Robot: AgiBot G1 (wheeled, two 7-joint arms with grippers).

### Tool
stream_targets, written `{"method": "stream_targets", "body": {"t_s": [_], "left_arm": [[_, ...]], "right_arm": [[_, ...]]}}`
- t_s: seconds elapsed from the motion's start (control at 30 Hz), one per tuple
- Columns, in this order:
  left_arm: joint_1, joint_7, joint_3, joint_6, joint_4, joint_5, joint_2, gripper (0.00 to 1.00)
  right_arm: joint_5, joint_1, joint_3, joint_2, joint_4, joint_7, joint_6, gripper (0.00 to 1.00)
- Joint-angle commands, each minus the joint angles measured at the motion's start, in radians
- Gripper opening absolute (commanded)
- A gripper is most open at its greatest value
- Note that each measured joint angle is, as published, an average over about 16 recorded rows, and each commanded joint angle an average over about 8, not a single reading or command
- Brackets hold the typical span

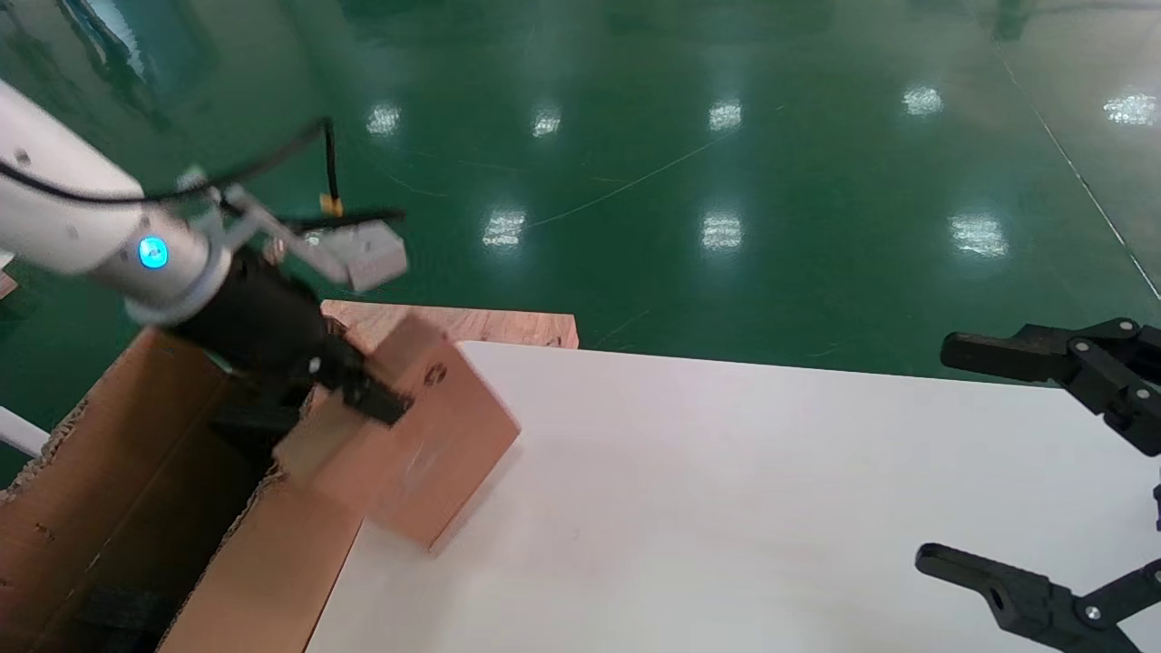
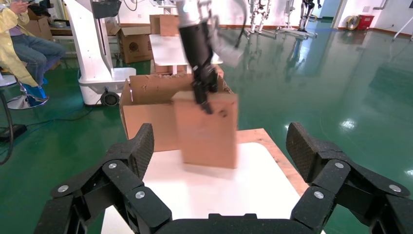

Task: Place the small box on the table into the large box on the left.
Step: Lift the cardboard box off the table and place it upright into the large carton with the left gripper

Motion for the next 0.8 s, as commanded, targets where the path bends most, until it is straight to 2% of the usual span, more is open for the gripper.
{"method": "stream_targets", "body": {"t_s": [0.03,0.2,0.37,0.6,0.8], "left_arm": [[-0.029,0.035,-0.017,-0.012,0.021,0.001,0.015,0.00],[-0.143,0.113,-0.047,-0.019,0.100,0.071,0.046,0.00],[-0.255,0.153,-0.049,0.008,0.140,0.180,0.038,0.00],[-0.375,0.141,0.002,0.079,0.145,0.307,-0.048,0.00],[-0.455,0.088,0.108,0.095,0.117,0.326,-0.161,0.00]], "right_arm": [[0.000,0.000,0.000,0.000,0.000,0.000,0.000,1.00],[0.000,0.000,0.000,0.000,0.000,0.000,0.000,1.00],[0.000,0.000,-0.001,0.000,0.000,0.000,0.000,1.00],[0.001,0.000,-0.001,0.000,0.000,-0.001,0.000,1.00],[0.001,0.000,-0.002,0.001,0.000,-0.001,0.001,1.00]]}}
